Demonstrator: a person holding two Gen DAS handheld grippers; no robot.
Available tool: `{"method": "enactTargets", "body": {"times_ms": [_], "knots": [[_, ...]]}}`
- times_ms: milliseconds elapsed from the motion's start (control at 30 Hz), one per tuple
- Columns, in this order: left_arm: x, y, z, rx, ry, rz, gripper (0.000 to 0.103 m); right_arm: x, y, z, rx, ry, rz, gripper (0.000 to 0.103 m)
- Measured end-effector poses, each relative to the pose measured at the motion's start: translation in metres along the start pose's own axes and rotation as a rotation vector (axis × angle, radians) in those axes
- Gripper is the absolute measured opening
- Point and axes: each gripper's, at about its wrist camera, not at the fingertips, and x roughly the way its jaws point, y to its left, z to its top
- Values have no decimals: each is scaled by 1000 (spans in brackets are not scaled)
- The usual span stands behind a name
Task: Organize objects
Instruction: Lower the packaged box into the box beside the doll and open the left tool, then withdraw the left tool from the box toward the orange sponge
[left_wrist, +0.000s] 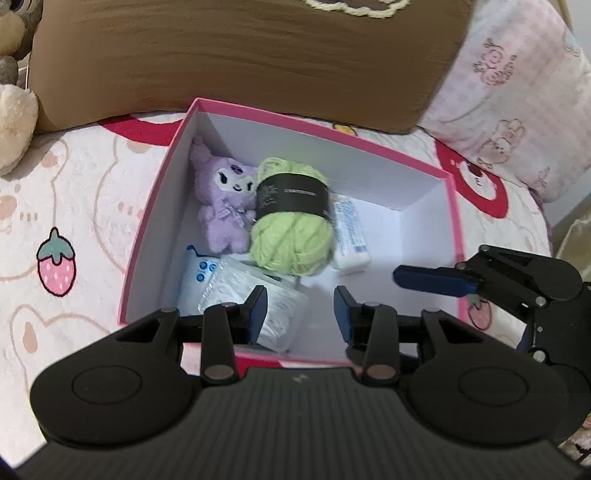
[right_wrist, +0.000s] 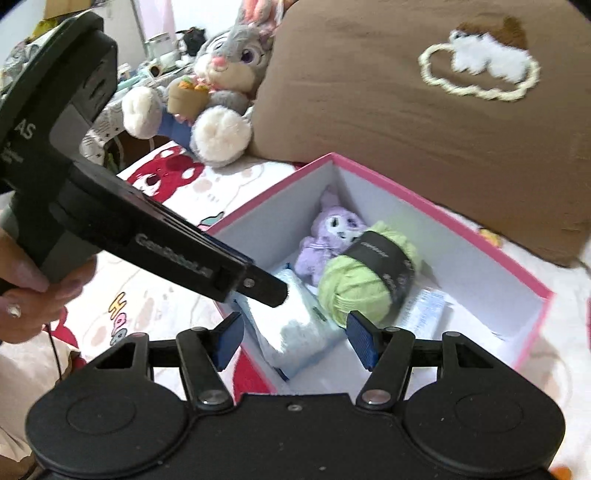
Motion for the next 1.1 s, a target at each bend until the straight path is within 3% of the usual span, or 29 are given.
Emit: {"method": "enactTargets", "body": {"times_ms": [133,467,667,1100], "knots": [[-13,-16,-8,48,30,30,39,-25,9,-8,-7,-21,-29,68],[-52,-55,-33,111,40,-21,45,-80,21,-36,37,-20,-116,80],[-66,-79,-45,164,58,-11,48,-109,19,-53,89,-8,-190,80],[-78,-121,-78,250,105,-16,59,-152,5,-90,190,2,-260,85]]}}
